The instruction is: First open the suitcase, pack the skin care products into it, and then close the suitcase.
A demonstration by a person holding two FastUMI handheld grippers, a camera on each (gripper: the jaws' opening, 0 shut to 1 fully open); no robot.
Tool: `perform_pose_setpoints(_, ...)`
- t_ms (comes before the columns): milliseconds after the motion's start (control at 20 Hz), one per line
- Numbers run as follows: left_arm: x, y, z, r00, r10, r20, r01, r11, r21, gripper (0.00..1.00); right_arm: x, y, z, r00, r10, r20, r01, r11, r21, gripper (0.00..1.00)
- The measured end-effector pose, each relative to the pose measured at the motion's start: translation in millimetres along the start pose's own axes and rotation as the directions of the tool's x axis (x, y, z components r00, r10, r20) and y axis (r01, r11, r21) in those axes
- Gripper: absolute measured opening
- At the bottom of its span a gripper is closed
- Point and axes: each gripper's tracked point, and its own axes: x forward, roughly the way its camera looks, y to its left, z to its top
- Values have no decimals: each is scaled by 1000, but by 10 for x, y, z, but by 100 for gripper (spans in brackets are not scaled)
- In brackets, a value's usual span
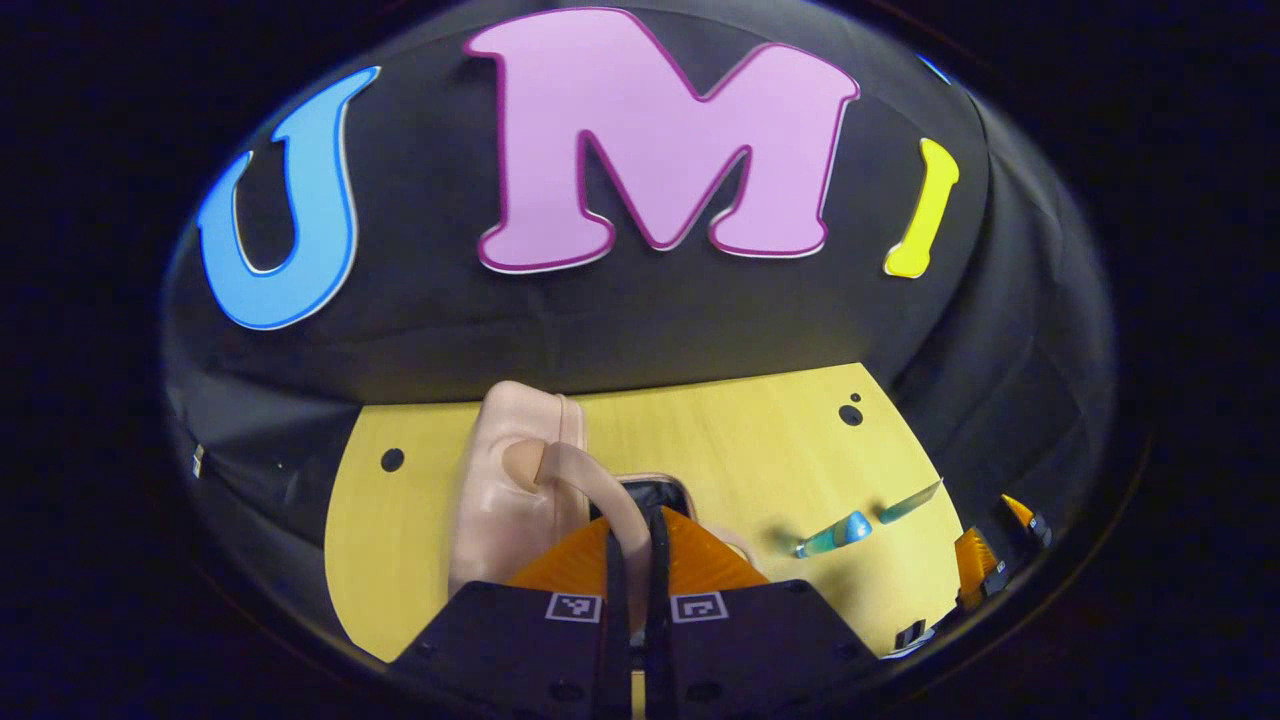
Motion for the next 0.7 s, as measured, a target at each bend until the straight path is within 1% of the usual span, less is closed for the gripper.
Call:
perform_pose_setpoints(150,-231,777,-7,998,58,18,-58,998,21,11,-24,76,16,1000,-22,1,22,1000,-9,97)
perform_pose_setpoints(300,-336,1676,-152,985,171,0,-170,984,44,11,-43,139,-4,999,-37,-2,37,998,-47,97)
perform_pose_setpoints(400,-392,2207,-262,973,228,17,-229,972,50,10,-28,140,-9,998,-56,-4,56,997,-52,97)
perform_pose_setpoints(500,-358,2618,-432,967,255,23,-256,966,31,9,-8,126,-23,997,-79,-8,79,996,-37,96)
perform_pose_setpoints(600,-210,2923,-637,966,259,17,-260,966,15,8,6,131,-41,995,-94,-13,94,995,-30,96)
perform_pose_setpoints(700,10,3244,-824,961,275,33,-277,960,52,8,22,111,-55,994,-109,-19,109,994,-29,96)
